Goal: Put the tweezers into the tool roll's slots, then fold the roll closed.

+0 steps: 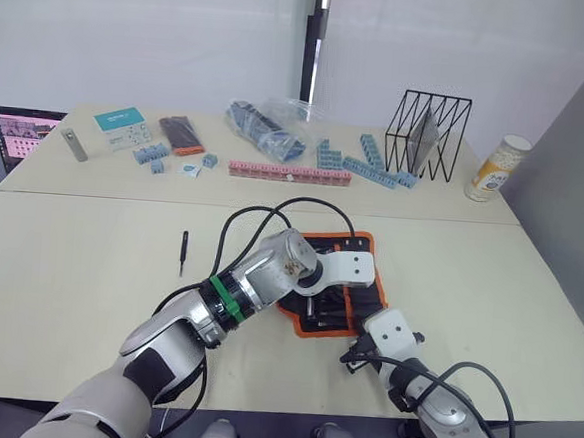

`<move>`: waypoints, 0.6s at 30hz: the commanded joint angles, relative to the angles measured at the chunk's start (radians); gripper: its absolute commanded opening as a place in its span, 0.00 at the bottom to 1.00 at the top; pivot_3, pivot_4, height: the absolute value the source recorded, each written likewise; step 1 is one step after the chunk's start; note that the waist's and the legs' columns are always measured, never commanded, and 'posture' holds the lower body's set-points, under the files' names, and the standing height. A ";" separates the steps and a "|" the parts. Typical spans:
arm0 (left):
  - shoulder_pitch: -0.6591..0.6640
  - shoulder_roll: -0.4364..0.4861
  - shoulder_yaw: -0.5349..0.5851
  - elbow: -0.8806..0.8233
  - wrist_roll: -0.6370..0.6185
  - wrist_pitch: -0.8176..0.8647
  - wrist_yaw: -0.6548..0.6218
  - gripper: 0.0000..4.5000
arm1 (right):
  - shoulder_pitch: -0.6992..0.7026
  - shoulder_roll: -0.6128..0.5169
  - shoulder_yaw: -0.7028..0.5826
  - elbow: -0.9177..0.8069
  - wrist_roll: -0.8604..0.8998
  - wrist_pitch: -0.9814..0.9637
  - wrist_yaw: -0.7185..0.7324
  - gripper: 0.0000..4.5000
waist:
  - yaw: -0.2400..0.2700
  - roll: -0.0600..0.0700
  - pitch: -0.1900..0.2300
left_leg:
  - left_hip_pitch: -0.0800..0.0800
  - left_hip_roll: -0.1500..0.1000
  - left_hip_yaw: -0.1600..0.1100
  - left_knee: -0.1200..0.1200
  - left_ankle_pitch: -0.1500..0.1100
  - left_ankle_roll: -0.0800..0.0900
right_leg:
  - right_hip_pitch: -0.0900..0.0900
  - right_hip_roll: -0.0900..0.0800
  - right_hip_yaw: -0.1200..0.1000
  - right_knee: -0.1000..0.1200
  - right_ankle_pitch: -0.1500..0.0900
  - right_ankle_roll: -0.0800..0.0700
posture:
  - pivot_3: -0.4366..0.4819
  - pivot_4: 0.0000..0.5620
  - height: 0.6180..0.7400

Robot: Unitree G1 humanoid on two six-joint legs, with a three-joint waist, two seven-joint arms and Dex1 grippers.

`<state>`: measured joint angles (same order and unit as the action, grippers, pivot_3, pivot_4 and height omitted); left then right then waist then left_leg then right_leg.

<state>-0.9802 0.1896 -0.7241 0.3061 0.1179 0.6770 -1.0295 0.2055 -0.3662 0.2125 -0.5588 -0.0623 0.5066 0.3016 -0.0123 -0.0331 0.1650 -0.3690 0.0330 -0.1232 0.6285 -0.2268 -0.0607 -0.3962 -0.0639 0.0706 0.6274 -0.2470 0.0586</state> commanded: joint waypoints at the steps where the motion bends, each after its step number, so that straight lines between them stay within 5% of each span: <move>1: 0.012 -0.025 -0.010 -0.019 0.007 -0.036 -0.014 0.01 | 0.040 0.002 0.068 0.073 0.007 0.075 0.034 0.00 | 0.000 0.000 0.000 | 0.000 0.000 0.000 0.000 0.000 0.000 | 0.000 0.000 0.000 0.000 0.000 0.000 | 0.48 0.27 0.98; 6: 0.022 -0.006 0.012 -0.007 0.023 -0.048 -0.005 0.01 | 0.027 0.007 0.068 0.085 0.005 0.070 0.037 0.00 | -0.003 0.000 0.000 | 0.001 0.000 -0.001 0.000 0.000 0.000 | 0.002 0.000 0.000 0.000 0.000 0.000 | 0.48 0.27 0.98; 18: 0.020 0.225 0.245 -0.335 -0.114 0.202 -0.105 0.89 | 0.004 -0.006 0.059 0.115 0.004 0.062 0.054 0.00 | -0.032 0.001 0.000 | 0.000 0.001 -0.002 -0.001 0.000 0.000 | -0.002 0.003 0.001 0.003 -0.001 -0.001 | 0.48 0.27 0.98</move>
<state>-0.9505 0.3932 -0.5383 0.0452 0.0442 0.8241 -1.1160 0.1720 -0.3578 0.2302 -0.5413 -0.0575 0.5088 0.3252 -0.0447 -0.0320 0.1650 -0.3685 0.0344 -0.1249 0.6270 -0.2268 -0.0607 -0.3979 -0.0613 0.0712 0.6302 -0.2483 0.0571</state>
